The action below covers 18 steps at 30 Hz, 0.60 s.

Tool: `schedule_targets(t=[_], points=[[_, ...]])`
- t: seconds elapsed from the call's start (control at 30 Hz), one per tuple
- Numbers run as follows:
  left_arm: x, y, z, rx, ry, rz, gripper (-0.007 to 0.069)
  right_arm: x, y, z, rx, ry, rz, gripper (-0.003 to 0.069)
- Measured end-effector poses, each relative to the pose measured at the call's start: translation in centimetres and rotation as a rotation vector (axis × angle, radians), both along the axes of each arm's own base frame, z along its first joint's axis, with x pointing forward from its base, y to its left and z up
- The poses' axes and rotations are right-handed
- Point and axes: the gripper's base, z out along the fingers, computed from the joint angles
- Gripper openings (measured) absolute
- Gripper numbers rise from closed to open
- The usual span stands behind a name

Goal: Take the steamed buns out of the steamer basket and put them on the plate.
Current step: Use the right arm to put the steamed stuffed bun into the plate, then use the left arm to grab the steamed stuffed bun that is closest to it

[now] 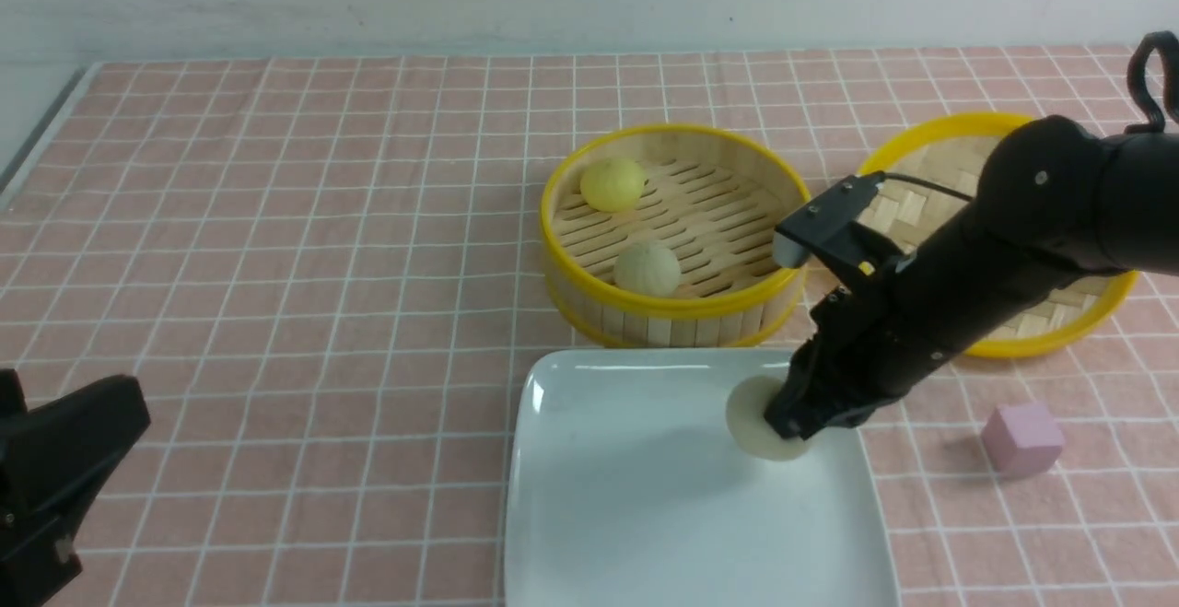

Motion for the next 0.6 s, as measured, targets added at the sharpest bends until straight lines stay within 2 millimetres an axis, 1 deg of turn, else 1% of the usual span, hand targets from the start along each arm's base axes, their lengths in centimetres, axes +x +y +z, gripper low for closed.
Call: schedule_targets(t=[0.03, 0.13, 0.17, 0.2, 0.23, 0.27, 0.3, 0.33, 0.4, 0.43, 0.5, 0.57, 0.6], points=[[0.0, 0.0, 0.0, 0.000, 0.000, 0.000, 0.0506, 0.0, 0.0, 0.0, -0.003, -0.002, 0.003, 0.0094], [0.0, 0.0, 0.0, 0.000, 0.000, 0.000, 0.0506, 0.0, -0.1, -0.1, -0.015, -0.006, 0.013, 0.0258], [0.0, 0.0, 0.0, 0.000, 0.000, 0.000, 0.0506, 0.0, -0.1, -0.1, -0.016, -0.006, 0.013, 0.0272], [0.0, 0.0, 0.0, 0.000, 0.000, 0.000, 0.0506, 0.0, -0.1, -0.1, -0.019, -0.007, 0.015, 0.0377], [0.0, 0.0, 0.0, 0.000, 0.000, 0.000, 0.0506, 0.0, -0.1, -0.1, -0.021, -0.007, 0.017, 0.0465], [0.0, 0.0, 0.0, 0.000, 0.000, 0.000, 0.0506, 0.0, -0.1, -0.1, -0.021, -0.010, 0.016, 0.0533], [0.0, 0.0, 0.0, 0.000, 0.000, 0.000, 0.0506, 0.0, -0.1, -0.1, -0.021, -0.011, 0.015, 0.0545], [0.0, 0.0, 0.0, 0.000, 0.000, 0.000, 0.0506, 0.1, -0.1, -0.1, -0.021, -0.016, 0.012, 0.0630], [0.0, 0.0, 0.0, -0.002, 0.000, 0.000, 0.0506, 0.3, -0.1, 0.1, -0.020, -0.028, 0.011, 0.0663], [0.0, 0.0, 0.0, -0.002, 0.000, -0.001, 0.0506, 0.3, -0.1, 0.2, -0.020, -0.032, 0.012, 0.0665], [0.0, -0.1, 0.1, -0.019, -0.001, -0.005, 0.0506, 0.5, -0.1, 1.4, -0.016, -0.075, 0.018, 0.0658], [0.0, -0.2, 0.1, -0.038, -0.004, -0.013, 0.0506, 0.6, -0.1, 3.5, 0.000, -0.141, 0.021, 0.0629], [0.0, -0.2, 0.1, -0.039, -0.005, -0.014, 0.0506, 0.7, -0.1, 3.8, 0.002, -0.150, 0.021, 0.0622]])
